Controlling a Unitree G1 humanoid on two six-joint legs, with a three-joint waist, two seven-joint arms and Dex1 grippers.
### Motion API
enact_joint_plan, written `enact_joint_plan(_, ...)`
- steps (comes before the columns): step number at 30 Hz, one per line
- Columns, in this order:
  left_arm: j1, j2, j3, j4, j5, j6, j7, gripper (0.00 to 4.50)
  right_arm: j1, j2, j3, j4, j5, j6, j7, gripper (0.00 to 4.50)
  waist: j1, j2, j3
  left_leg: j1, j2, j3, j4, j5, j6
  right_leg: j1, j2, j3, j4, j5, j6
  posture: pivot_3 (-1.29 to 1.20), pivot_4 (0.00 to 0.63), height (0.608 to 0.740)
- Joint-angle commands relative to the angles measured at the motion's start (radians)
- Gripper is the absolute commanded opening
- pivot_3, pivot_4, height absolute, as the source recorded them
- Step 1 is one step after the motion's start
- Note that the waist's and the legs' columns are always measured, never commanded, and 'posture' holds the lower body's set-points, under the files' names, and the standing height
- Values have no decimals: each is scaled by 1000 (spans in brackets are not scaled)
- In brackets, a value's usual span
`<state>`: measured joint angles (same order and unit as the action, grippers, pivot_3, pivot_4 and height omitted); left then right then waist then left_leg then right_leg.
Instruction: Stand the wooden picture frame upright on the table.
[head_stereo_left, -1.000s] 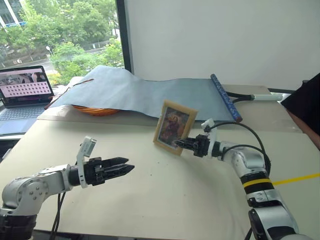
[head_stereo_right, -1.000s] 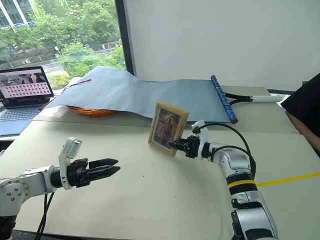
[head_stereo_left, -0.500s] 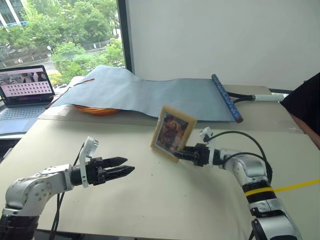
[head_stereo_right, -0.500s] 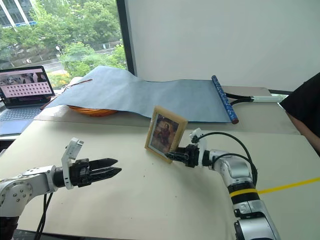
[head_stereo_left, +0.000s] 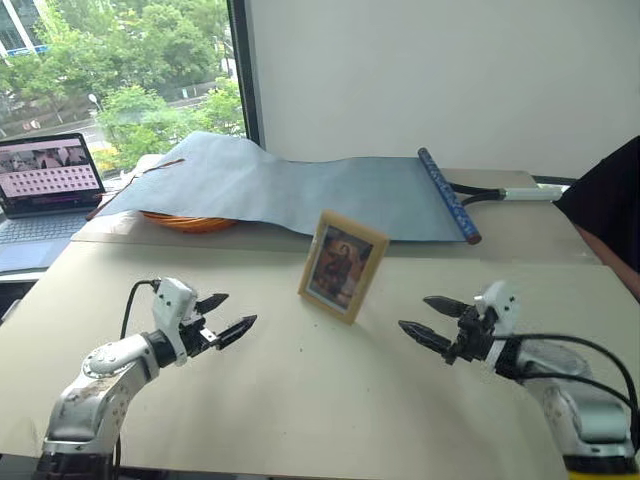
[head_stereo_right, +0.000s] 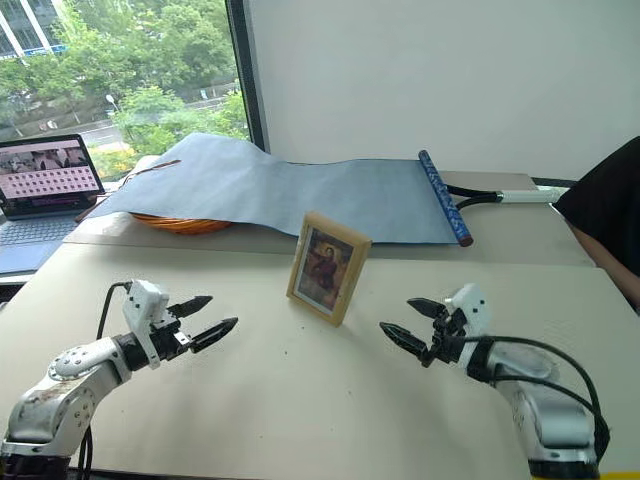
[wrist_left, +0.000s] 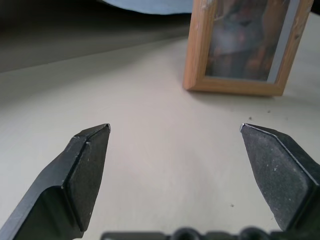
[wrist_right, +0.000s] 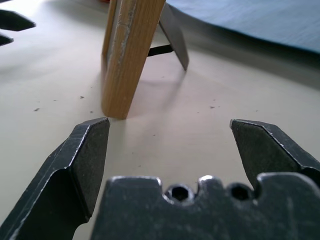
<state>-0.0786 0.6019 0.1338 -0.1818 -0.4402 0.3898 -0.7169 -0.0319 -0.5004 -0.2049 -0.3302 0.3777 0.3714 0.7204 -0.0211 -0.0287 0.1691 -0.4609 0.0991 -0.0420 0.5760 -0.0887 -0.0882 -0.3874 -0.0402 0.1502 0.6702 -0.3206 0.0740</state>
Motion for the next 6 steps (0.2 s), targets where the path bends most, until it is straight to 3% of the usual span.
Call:
enact_joint_plan(1, -14, -26, -21, 5, 52, -58, 26, 4500, 35, 17, -24, -57, -16, -15, -78, 4458, 3, 0, 0, 0, 0, 0, 1, 0, 0, 0, 0, 0, 0, 0, 0, 0, 150, 714)
enact_joint_plan(6, -39, -37, -42, 21, 58, -48, 5, 4500, 57, 29, 1, -48, -5, 0, -103, 4458, 3, 0, 0, 0, 0, 0, 1, 1, 1, 0, 0, 0, 0, 1, 1, 0, 150, 714)
